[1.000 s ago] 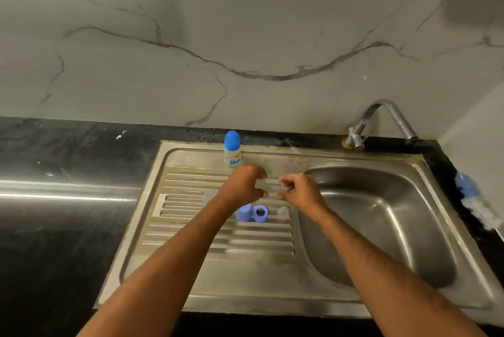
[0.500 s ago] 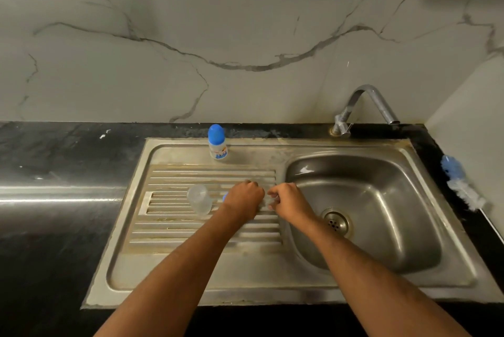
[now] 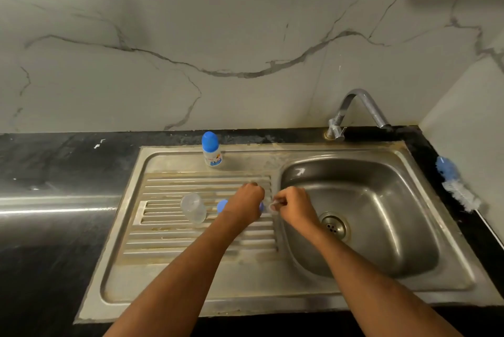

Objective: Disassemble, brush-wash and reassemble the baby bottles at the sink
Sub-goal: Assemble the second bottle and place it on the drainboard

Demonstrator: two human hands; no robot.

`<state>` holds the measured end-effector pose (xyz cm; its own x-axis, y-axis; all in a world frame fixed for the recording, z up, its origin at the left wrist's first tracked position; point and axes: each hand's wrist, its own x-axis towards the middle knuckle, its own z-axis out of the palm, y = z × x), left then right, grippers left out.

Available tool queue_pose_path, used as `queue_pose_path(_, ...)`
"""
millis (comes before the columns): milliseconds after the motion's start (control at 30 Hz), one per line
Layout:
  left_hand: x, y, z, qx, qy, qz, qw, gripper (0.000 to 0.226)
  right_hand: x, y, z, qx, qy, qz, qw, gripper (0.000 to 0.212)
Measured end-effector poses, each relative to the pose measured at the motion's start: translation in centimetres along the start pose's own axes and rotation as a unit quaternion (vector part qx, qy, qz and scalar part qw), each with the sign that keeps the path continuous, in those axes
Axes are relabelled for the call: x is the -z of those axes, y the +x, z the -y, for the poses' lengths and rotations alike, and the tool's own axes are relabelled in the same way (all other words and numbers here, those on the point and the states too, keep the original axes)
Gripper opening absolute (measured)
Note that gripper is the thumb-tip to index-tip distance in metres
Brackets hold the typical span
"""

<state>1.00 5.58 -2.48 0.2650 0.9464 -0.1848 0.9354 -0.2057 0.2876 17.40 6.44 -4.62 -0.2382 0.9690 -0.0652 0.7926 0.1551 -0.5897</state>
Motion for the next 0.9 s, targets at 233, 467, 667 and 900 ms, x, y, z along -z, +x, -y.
queue_pose_path(233, 6.9, 3.4, -3.7, 0.032, -0.335, -0.063, 0.939, 0.021, 14.0, 1.3, -1.0, -0.076, 0.188, -0.030, 0.979, 0.017)
queue_pose_path(467, 12.3, 6.1, -7.2, 0.018, -0.898, 0.086, 0.430, 0.029, 22.5, -1.9, -4.8, -0.013, 0.689, -0.077, 0.720, 0.020)
queue_pose_path(667, 3.2, 7.6, -10.5, 0.141, -0.227, 0.098, 0.959, 0.026, 14.2, -4.6, -12.7, -0.276, -0.082, -0.015, 0.957, 0.014)
queue_pose_path(900, 4.2, 8.4, -13.2, 0.136, -0.344, 0.017, 0.929, 0.006, 16.9, -5.1, -11.6, -0.260, 0.114, -0.076, 0.956, 0.011)
